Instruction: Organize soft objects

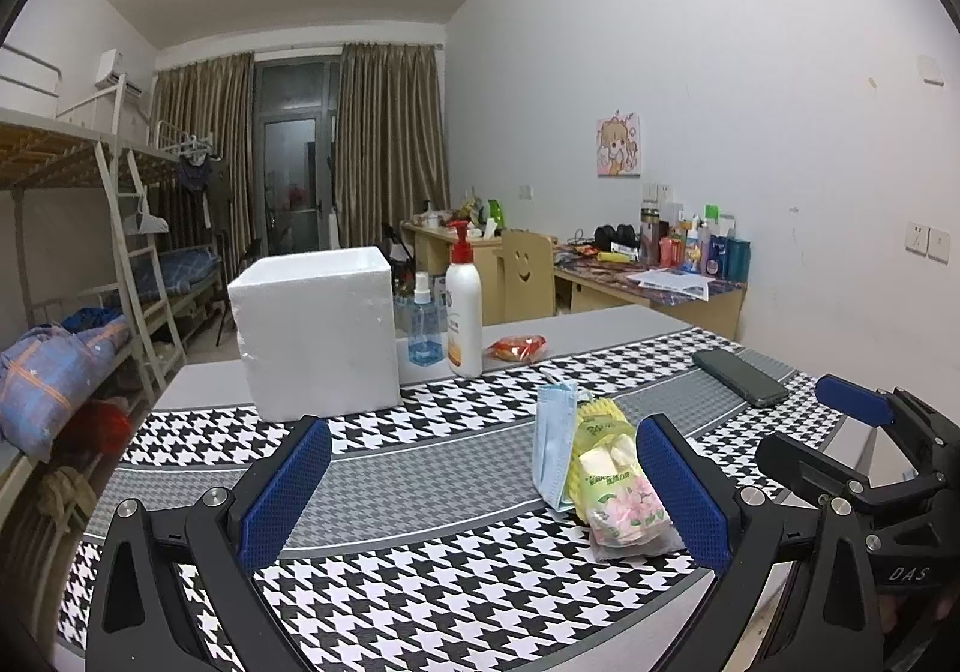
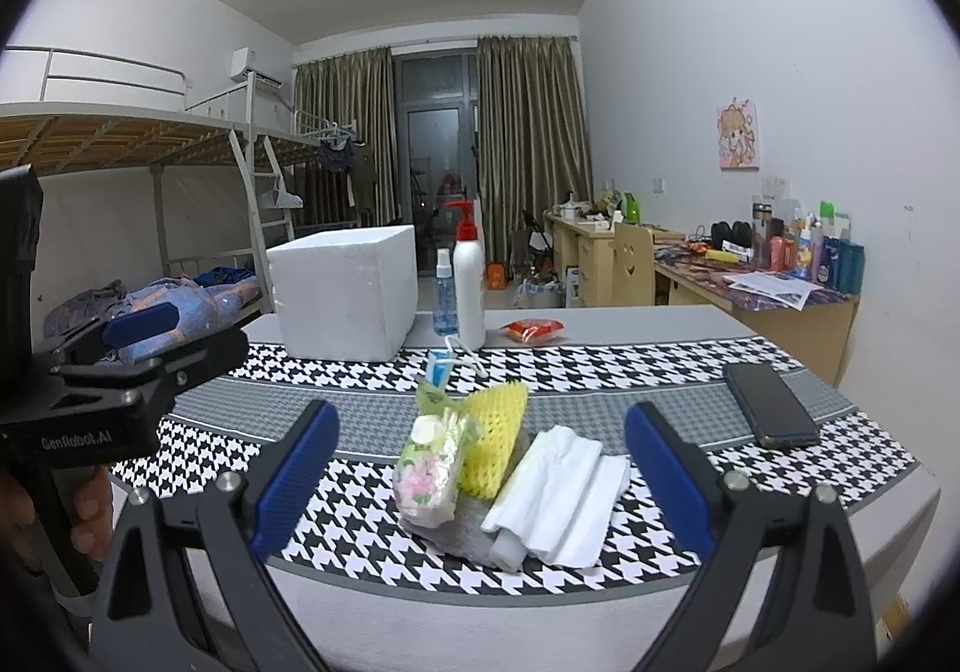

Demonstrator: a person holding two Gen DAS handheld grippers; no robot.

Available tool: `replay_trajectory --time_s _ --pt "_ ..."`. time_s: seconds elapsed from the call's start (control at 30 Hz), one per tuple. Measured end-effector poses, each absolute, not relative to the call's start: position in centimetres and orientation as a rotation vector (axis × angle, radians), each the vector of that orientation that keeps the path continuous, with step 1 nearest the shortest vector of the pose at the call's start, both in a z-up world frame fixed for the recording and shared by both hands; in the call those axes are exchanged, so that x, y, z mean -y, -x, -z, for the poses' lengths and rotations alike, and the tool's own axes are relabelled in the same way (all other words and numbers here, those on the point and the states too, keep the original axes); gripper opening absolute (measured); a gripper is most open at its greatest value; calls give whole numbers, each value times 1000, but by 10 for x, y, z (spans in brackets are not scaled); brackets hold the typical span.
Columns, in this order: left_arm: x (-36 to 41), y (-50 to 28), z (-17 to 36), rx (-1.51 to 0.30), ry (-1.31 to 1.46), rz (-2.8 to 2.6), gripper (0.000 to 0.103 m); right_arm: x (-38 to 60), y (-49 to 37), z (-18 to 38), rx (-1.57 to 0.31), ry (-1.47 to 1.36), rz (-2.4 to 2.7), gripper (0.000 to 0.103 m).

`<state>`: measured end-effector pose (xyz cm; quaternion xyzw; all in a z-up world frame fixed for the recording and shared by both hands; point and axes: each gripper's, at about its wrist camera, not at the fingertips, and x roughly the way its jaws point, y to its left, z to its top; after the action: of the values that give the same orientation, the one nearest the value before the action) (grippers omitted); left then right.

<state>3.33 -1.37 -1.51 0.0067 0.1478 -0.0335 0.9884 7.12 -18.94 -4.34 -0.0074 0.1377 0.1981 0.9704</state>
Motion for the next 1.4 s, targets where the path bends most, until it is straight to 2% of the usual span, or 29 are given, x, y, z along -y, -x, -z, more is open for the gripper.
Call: replay_trajectory --time_s 1.03,1.4 --pt "34 -107 55 -506 -53 105 102 212 -123 76 -451 -30 -303 98" --pt "58 -111 73 -585 -55 234 102 219 -133 88 -505 -32 -268 98"
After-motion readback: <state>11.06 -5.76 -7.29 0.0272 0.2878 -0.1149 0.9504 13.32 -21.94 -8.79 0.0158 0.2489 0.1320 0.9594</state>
